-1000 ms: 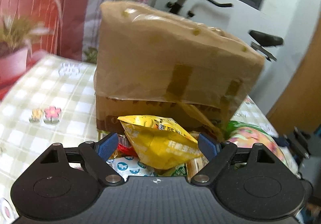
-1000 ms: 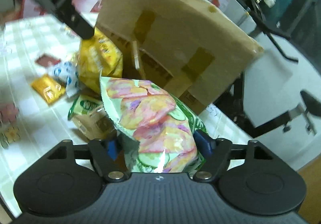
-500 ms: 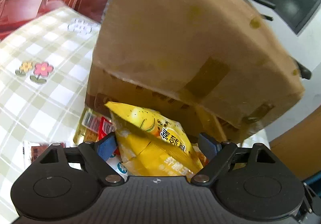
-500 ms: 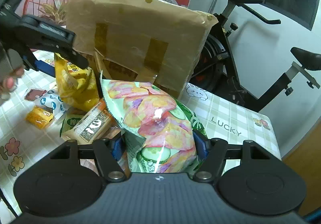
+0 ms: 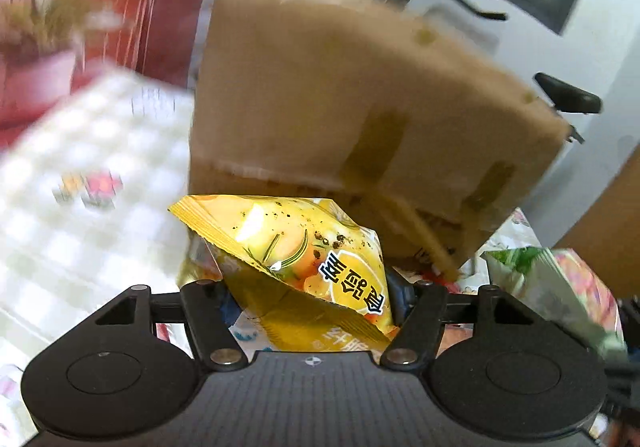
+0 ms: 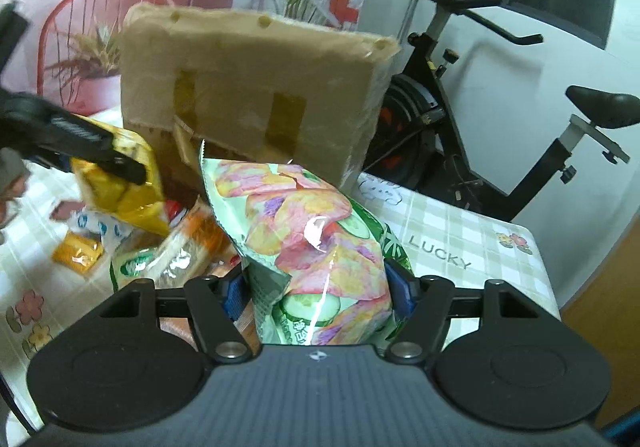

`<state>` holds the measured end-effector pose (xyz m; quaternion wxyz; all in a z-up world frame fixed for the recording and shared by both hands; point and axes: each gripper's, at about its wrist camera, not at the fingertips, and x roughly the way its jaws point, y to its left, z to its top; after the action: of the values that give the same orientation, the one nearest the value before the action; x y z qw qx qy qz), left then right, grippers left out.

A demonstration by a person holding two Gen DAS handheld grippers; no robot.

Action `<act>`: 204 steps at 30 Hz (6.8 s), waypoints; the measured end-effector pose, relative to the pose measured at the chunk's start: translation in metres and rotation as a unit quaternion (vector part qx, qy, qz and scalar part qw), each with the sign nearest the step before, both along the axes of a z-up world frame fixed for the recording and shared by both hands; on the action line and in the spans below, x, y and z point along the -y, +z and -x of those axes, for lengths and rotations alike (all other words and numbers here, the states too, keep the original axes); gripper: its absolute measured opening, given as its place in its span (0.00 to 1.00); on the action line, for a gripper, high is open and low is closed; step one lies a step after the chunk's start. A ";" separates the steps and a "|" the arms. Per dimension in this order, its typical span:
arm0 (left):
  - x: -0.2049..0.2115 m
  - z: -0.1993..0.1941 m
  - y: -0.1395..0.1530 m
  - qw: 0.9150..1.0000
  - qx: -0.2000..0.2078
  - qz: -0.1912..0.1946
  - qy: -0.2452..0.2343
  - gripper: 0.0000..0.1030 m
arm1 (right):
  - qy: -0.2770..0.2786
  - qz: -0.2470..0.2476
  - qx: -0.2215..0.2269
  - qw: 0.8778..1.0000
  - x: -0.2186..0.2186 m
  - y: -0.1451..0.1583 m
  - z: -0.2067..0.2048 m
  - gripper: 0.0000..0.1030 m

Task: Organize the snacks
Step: 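Grasp the yellow chip bag with left gripper while right grasps pink-green chip bag, then lift both bags over the box and release them inside, then grasp the blue-white cake packet with left gripper while right grasps wrapped bread, then carry both packets over the box and release them inside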

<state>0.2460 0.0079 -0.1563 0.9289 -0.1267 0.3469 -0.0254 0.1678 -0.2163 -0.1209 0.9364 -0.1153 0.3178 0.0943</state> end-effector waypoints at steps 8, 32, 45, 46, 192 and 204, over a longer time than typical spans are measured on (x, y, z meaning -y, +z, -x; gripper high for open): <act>0.003 0.049 0.062 0.990 0.114 -0.081 0.002 0.67 | -0.014 -0.056 0.053 0.997 0.017 0.049 0.009 0.67; 0.007 -0.059 0.171 0.968 0.215 -0.131 -0.019 0.68 | 0.007 -0.271 0.100 0.957 0.005 0.154 -0.155 0.66; -0.014 -0.109 0.131 0.983 0.138 -0.120 -0.025 0.86 | -0.041 -0.288 0.022 0.957 0.003 0.107 -0.200 0.85; -0.015 -0.106 0.130 0.983 0.136 -0.120 -0.023 0.86 | -0.036 -0.281 0.027 0.959 0.004 0.109 -0.196 0.86; 0.018 -0.053 0.153 0.970 0.189 -0.148 -0.028 0.48 | 0.053 -0.154 0.106 0.981 -0.005 0.137 -0.130 0.73; -0.008 -0.107 0.123 0.981 0.128 -0.148 -0.016 0.73 | 0.009 -0.134 0.040 0.990 -0.015 0.092 -0.200 0.74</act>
<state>0.3529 0.0156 -0.0334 0.9735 0.0219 0.2274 -0.0045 0.3676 -0.2010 -0.0286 0.9546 0.0048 0.2633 0.1395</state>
